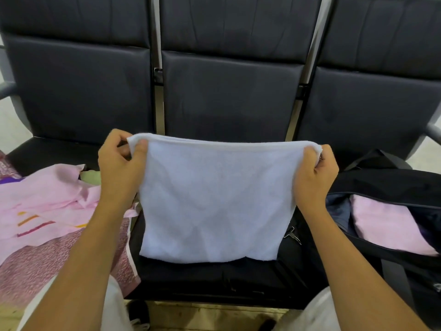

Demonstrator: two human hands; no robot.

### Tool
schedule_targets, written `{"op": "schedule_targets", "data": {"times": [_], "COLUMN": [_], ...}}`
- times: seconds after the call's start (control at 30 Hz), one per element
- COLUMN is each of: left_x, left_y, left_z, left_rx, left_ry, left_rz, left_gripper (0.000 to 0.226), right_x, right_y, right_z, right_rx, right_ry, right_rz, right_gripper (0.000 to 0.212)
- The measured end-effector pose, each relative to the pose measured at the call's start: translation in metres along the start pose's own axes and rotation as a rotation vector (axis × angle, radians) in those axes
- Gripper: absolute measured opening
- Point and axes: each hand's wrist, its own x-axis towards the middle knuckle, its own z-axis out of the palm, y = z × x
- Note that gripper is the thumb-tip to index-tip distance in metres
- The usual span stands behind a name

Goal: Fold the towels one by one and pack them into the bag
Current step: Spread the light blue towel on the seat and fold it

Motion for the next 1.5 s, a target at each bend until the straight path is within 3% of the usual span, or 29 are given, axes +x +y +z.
{"op": "schedule_targets", "data": {"times": [0.17, 0.27, 0.43, 0.53, 0.67, 0.83, 1.27, 1.5], "left_x": [0.001, 0.0, -0.005, -0.011, -0.021, -0.033, -0.046, -0.044], "left_y": [-0.007, -0.008, -0.011, -0.007, -0.004, 0.0, 0.008, 0.005], "left_z": [0.0, 0.003, 0.018, 0.03, 0.042, 0.057, 0.078, 0.074], "left_rx": [-0.188, -0.195, -0.194, -0.125, -0.081, -0.089, -0.134, 0.056], "left_ry": [-0.133, -0.147, -0.064, -0.078, -0.243, -0.327, -0.431, -0.469], "left_rz": [-0.395, -0.49, -0.391, -0.274, -0.18, -0.182, -0.107, -0.013], "left_gripper": [0.026, 0.031, 0.029, 0.025, 0.016, 0.017, 0.016, 0.015], "right_x": [0.005, 0.004, -0.004, -0.011, -0.018, -0.029, -0.049, -0.054], "right_y": [0.01, 0.008, 0.004, 0.006, 0.009, 0.01, 0.006, 0.011], "right_z": [-0.002, -0.001, 0.005, 0.009, 0.016, 0.029, 0.05, 0.053], "right_rx": [0.088, 0.1, 0.166, 0.168, 0.124, 0.11, 0.1, 0.075], "right_ry": [-0.087, -0.147, -0.253, -0.324, -0.417, -0.49, -0.721, -0.862], "right_rz": [0.163, 0.31, 0.501, 0.435, 0.356, 0.291, 0.193, 0.093], "right_gripper": [0.029, 0.033, 0.028, 0.023, 0.024, 0.044, 0.014, 0.015]}}
